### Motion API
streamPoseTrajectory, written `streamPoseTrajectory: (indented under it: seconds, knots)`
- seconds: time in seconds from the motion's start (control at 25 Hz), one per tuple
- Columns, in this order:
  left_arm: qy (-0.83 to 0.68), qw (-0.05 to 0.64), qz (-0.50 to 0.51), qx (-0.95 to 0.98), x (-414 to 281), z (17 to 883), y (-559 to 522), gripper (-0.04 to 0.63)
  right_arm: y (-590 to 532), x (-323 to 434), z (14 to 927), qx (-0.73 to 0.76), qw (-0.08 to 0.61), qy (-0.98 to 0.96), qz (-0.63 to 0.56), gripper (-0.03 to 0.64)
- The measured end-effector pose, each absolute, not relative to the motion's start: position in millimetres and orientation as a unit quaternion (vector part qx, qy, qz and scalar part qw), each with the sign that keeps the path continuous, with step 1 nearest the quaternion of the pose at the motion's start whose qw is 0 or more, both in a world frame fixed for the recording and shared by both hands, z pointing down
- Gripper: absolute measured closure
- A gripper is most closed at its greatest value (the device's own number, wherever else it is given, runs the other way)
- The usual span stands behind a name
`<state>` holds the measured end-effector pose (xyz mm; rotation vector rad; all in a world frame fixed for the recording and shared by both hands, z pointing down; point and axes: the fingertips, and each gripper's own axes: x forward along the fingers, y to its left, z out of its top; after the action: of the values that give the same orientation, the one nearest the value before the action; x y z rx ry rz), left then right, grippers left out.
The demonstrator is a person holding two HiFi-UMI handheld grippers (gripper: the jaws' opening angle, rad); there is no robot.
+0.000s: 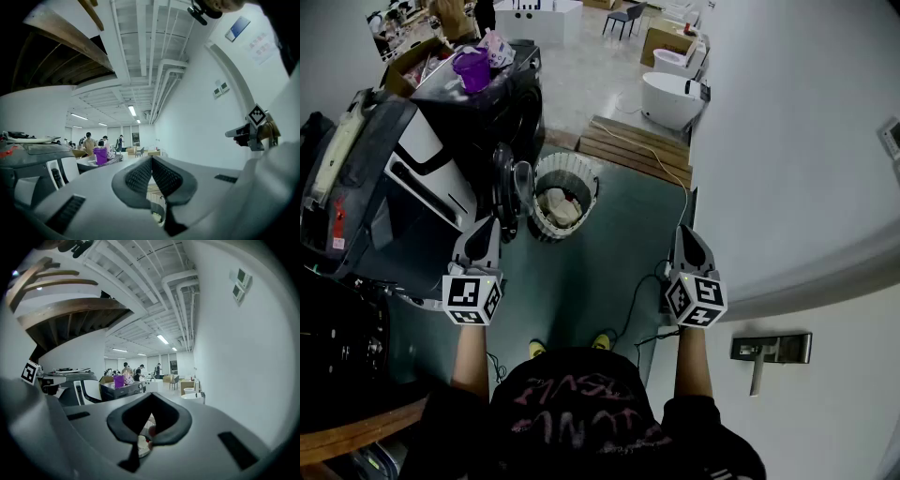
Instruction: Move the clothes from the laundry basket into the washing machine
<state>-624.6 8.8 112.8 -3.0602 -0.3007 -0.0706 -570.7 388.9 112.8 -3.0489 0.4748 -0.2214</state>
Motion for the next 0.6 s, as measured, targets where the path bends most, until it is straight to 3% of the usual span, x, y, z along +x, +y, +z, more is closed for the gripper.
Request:
streamPoseTrajectory:
  seconds: [0.6]
  knots:
    - [-0.111, 0.048, -0.023, -0.992, -617, 106, 11, 0.584, 400, -573, 107, -0.989, 0.031, 0.134, -0.06, 0.612]
